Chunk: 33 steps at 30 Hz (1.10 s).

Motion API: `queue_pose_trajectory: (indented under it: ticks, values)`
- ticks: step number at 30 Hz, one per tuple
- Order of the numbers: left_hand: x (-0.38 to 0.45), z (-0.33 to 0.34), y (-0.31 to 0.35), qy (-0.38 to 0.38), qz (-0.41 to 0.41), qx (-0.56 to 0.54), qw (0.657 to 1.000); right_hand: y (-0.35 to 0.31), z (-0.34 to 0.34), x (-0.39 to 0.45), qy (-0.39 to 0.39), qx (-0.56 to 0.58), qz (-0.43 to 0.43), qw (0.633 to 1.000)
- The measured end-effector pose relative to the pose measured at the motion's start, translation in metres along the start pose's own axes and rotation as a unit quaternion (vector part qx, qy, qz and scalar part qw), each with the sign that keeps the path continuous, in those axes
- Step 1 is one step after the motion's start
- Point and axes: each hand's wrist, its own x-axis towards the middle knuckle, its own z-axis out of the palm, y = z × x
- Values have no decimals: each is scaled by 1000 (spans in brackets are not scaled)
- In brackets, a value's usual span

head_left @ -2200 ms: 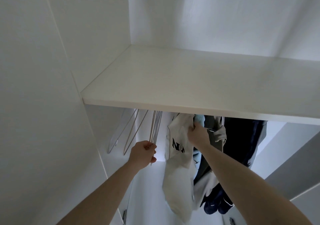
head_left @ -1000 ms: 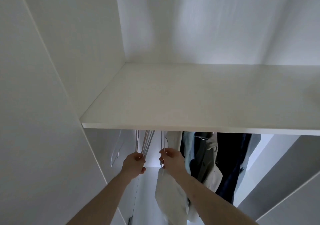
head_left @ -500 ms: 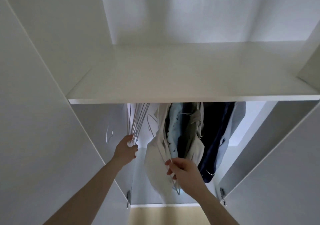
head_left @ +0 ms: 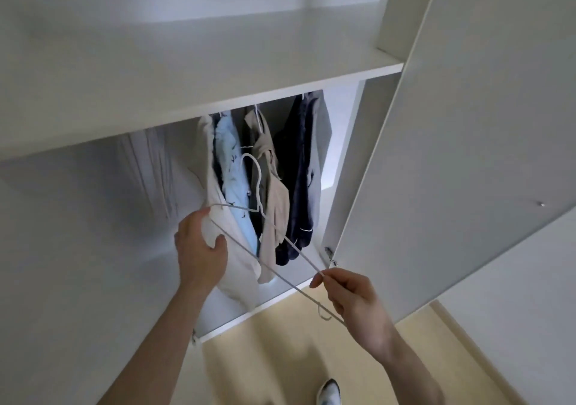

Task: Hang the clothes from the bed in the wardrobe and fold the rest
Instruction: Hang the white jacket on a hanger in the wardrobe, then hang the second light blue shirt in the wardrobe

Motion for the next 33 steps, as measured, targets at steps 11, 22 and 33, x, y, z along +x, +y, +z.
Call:
queue_pose_trajectory:
  ticks: [11, 22, 33]
  values:
    - [-92, 40, 87, -245, 181, 24, 952, 21, -101, -191, 193, -29, 47, 980]
    - [-317, 105, 212, -470, 247, -69, 845, 125, -181, -468, 443, -136, 168, 870]
    - [-628, 120, 313, -634, 326, -87, 695, 208, -202, -750, 590, -96, 213, 773]
